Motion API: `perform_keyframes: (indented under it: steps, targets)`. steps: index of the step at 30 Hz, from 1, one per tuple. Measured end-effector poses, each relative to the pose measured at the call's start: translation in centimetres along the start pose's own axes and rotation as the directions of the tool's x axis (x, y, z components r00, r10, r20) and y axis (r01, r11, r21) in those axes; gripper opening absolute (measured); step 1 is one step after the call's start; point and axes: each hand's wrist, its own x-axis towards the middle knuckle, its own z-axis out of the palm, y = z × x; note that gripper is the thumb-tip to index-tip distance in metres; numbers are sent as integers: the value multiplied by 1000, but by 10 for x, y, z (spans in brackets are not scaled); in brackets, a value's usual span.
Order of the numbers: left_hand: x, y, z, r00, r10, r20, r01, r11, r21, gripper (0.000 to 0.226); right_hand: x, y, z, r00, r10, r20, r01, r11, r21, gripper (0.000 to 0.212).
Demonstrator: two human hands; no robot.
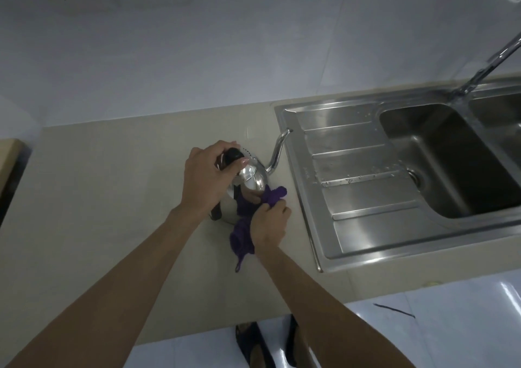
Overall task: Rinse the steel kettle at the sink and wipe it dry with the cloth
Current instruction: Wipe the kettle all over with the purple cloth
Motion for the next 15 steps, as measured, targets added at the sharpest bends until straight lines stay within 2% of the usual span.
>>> perform_keyframes:
  steps: [2, 5, 8, 10, 12, 14, 15]
  targets:
    - [2, -1, -1, 1000, 0, 15, 0, 1000, 0, 28, 23, -11, -8, 998, -49, 25, 47, 997, 56, 21]
    - [2, -3, 0, 1000, 1, -2, -1, 1000, -14, 28, 47, -12, -21, 990, -37, 137, 15, 987, 163, 24]
    - [2, -5, 2, 999, -7, -35, 6, 1000, -28, 28, 24, -8, -14, 994, -57, 91, 52, 997, 61, 27]
    - [0, -5, 4, 998, -22, -56, 19, 999, -51, 28, -1, -7, -5, 998, 9, 56, -12, 999, 46, 34]
    - [0, -5, 5, 997, -36, -63, 30, 996, -87, 28, -25, -10, -1, 990, 93, 103, -104, 988, 110, 40]
    - [1, -6, 5, 997, -56, -60, 48, 991, -121, 28, -40, -17, -4, 989, 50, 136, -71, 985, 157, 28]
    - [1, -7, 4, 997, -63, -46, 57, 990, -132, 28, -44, -24, -9, 994, -38, 105, 20, 985, 172, 24]
